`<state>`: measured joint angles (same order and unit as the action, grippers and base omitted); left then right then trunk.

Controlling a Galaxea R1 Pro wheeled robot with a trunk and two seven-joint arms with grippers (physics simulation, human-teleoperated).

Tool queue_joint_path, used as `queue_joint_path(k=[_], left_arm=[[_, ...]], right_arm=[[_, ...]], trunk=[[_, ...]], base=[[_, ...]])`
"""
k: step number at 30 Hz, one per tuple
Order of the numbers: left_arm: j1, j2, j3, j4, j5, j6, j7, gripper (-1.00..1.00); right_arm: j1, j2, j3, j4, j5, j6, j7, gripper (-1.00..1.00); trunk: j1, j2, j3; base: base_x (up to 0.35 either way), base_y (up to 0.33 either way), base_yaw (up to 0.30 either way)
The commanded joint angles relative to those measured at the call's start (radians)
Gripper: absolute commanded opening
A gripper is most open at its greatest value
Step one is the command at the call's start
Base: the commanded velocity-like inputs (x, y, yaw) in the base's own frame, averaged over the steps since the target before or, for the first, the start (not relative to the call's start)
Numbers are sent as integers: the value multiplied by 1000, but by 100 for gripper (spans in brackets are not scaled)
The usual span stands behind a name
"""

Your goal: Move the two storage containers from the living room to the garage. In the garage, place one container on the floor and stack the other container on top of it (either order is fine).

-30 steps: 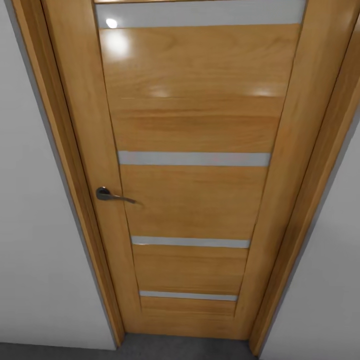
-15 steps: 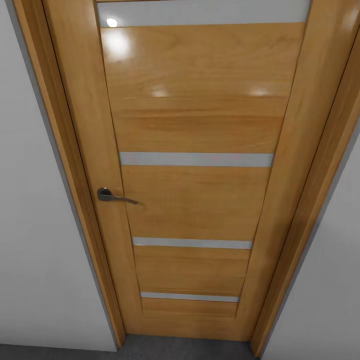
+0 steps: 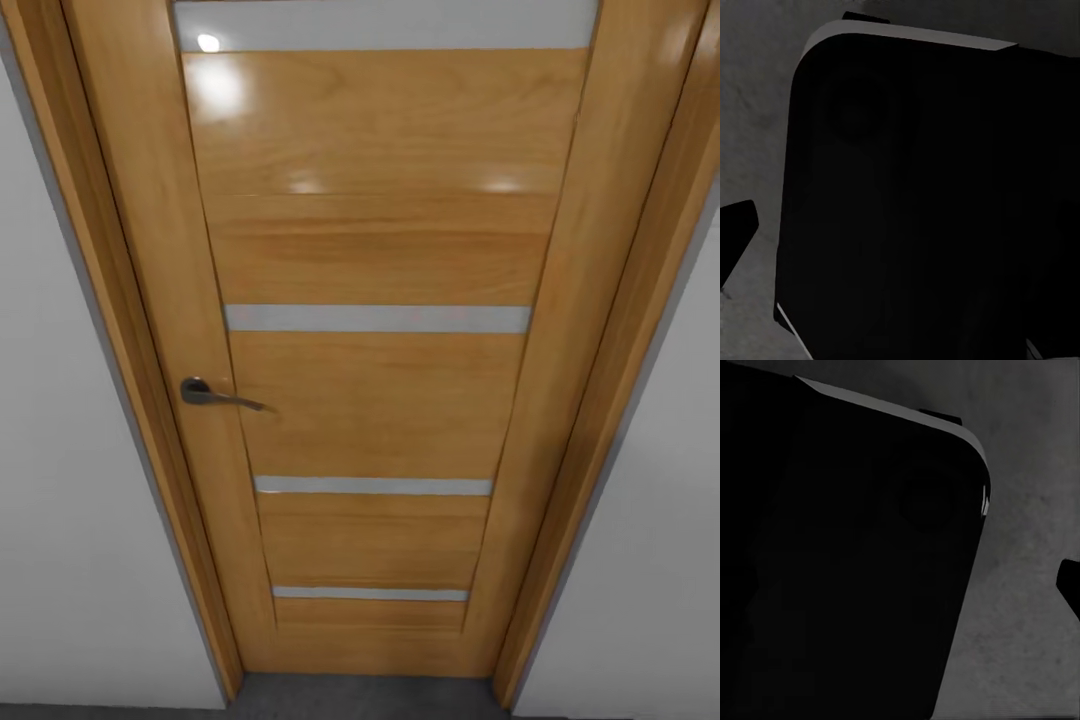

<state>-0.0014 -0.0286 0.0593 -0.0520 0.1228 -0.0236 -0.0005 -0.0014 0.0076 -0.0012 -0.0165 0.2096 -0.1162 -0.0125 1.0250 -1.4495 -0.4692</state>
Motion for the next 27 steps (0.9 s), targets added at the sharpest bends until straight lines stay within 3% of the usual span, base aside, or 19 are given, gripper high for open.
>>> queue_joint_path(k=[1,9,27], left_arm=[[0,0,5,0,6,-2,0,100],[0,-1,5,0,6,-2,0,100],[0,-3,8,1,7,-1,4,100]], right_arm=[[0,0,-1,-1,6,-2,-1,100],[0,0,-2,-1,6,-1,-1,100],[0,0,5,4,5,12,-1,100]], trunk=[[0,0,-1],[0,0,-1],[0,0,-1]], base=[[0,0,-205],[0,0,-136],[0,0,-7]])
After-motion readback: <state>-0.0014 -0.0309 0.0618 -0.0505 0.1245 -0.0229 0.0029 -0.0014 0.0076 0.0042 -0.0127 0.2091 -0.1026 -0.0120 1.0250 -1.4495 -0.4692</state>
